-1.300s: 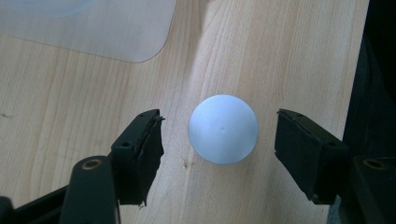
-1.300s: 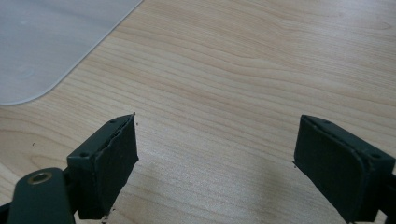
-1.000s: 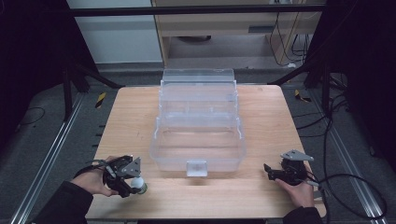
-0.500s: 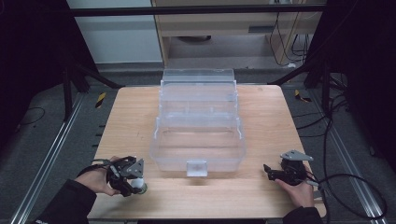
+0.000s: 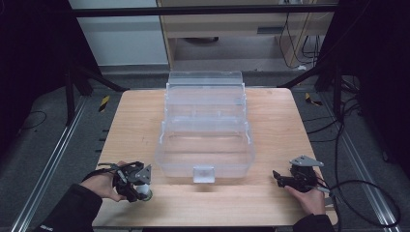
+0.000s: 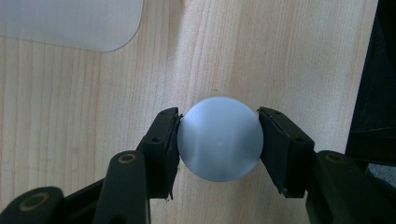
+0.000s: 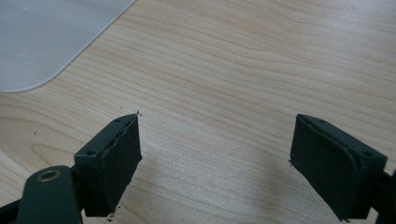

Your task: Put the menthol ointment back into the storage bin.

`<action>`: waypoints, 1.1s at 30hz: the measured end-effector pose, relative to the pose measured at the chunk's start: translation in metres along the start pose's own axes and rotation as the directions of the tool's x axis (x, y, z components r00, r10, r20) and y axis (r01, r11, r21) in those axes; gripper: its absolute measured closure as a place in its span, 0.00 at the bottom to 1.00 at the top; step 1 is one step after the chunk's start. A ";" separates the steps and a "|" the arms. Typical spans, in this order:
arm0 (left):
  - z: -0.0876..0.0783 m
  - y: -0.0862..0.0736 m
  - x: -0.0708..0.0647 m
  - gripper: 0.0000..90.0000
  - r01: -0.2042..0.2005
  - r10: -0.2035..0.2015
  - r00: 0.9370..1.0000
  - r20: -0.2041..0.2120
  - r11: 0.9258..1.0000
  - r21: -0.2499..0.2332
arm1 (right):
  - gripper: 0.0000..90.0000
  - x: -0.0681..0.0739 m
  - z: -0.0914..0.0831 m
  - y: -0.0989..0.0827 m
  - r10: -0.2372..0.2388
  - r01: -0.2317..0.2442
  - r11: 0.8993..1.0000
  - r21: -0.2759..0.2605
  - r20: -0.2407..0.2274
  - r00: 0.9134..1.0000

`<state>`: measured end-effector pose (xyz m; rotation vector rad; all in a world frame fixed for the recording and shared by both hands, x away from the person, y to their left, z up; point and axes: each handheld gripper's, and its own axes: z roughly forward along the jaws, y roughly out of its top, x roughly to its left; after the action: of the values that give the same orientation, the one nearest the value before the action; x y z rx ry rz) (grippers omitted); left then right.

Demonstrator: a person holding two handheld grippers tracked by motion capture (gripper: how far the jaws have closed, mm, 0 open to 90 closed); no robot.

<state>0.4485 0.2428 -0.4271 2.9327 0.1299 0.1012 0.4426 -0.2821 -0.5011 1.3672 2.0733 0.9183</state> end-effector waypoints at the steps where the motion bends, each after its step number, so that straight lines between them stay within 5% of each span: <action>1: 0.000 0.000 0.000 0.55 0.000 0.000 1.000 0.001 1.000 0.003 | 0.18 0.000 0.000 0.000 0.000 0.000 1.000 0.001 0.000 1.000; 13: -0.003 0.003 0.002 0.56 0.012 -0.012 1.000 0.006 1.000 0.014 | 0.19 -0.001 0.000 0.000 0.005 -0.005 1.000 0.002 -0.004 1.000; 33: -0.053 0.005 0.013 0.56 0.077 -0.080 0.995 -0.056 0.995 -0.060 | 0.19 -0.002 0.000 -0.001 0.010 -0.010 1.000 0.003 -0.012 1.000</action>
<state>0.4576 0.2496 -0.3740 2.8634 0.2465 0.1754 0.4428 -0.2839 -0.5017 1.3778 2.0800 0.9301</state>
